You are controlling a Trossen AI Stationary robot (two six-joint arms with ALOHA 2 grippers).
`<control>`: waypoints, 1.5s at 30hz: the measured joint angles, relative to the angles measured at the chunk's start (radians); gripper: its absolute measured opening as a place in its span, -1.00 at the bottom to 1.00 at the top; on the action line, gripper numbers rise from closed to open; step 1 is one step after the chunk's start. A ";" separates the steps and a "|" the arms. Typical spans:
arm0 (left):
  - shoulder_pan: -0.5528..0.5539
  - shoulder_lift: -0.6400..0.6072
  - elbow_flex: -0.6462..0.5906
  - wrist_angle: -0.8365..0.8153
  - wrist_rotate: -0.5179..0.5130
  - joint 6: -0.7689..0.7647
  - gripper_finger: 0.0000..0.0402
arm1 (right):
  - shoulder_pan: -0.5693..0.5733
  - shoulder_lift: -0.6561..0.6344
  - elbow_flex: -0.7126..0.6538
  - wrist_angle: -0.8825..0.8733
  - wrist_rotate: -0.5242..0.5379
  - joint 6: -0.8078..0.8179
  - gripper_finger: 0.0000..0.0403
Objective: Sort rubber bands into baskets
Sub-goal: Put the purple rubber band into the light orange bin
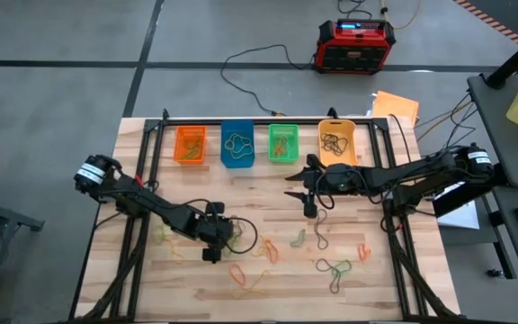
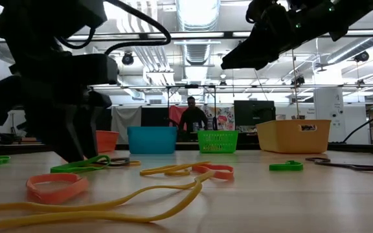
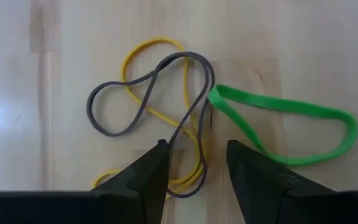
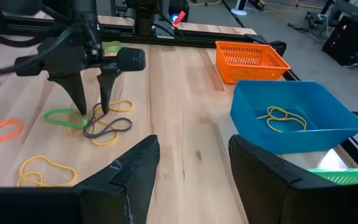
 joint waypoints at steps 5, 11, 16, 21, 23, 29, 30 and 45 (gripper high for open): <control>-0.002 0.010 0.002 0.006 0.005 0.000 -0.51 | 0.000 0.000 0.000 0.000 0.000 0.007 -0.06; -0.001 0.004 0.001 0.000 0.002 0.002 -0.96 | 0.000 0.000 0.000 -0.001 0.000 0.007 -0.06; -0.001 -0.002 0.000 -0.005 -0.005 0.001 -0.99 | 0.000 0.000 0.000 0.000 0.000 0.007 -0.06; -0.002 -0.037 0.003 -0.014 -0.025 0.008 -1.00 | 0.000 0.000 0.000 -0.001 0.000 0.007 -0.06; -0.004 -0.069 0.005 -0.013 -0.041 0.017 -1.00 | 0.000 0.000 0.000 0.000 0.000 0.007 -0.06; -0.008 -0.178 0.005 -0.012 -0.107 0.058 -1.00 | 0.000 0.000 0.000 -0.001 0.000 0.006 -0.06; -0.008 -0.194 0.005 -0.012 -0.108 0.062 -1.00 | 0.000 0.000 0.000 -0.001 0.000 0.005 -0.06; -0.010 -0.205 0.005 -0.289 0.050 -0.279 -0.93 | 0.000 0.000 0.000 -0.004 0.000 0.003 -0.06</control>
